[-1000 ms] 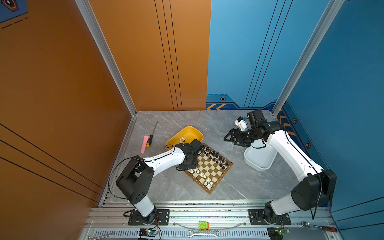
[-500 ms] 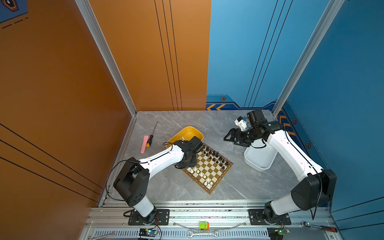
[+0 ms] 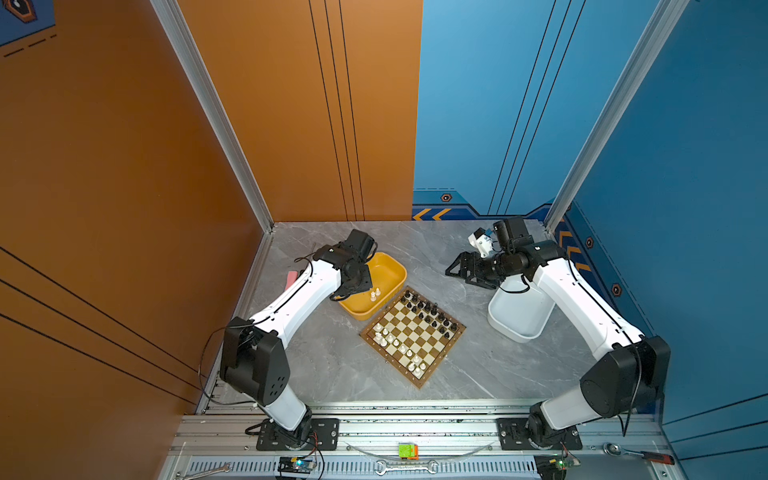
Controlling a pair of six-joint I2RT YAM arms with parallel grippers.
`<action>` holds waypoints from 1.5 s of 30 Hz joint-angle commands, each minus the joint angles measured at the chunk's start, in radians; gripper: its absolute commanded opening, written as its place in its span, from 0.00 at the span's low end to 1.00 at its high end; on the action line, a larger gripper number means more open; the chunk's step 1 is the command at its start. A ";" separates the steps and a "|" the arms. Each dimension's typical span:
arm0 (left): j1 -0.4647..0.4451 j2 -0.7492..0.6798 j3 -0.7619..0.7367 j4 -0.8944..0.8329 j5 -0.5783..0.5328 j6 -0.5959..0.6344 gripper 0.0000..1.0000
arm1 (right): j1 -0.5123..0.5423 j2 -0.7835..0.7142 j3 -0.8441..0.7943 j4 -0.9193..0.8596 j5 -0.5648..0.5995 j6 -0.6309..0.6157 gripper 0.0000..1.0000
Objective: Set up the chess pieces on the board
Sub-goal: 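Return the left gripper over the remaining white pieces in the yellow tray, then lower the left gripper and grasp another white piece in the yellow tray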
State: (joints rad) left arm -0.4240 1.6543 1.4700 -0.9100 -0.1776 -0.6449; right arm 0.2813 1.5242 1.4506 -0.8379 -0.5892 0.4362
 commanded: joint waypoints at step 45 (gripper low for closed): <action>0.116 0.619 0.439 -0.017 0.072 0.139 0.28 | -0.074 0.169 0.152 0.027 0.019 0.045 0.84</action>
State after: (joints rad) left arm -0.3130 2.2490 1.8820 -0.9081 -0.1268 -0.5148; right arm 0.2146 1.6749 1.5684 -0.8001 -0.5709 0.4721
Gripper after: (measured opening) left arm 0.282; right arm 0.841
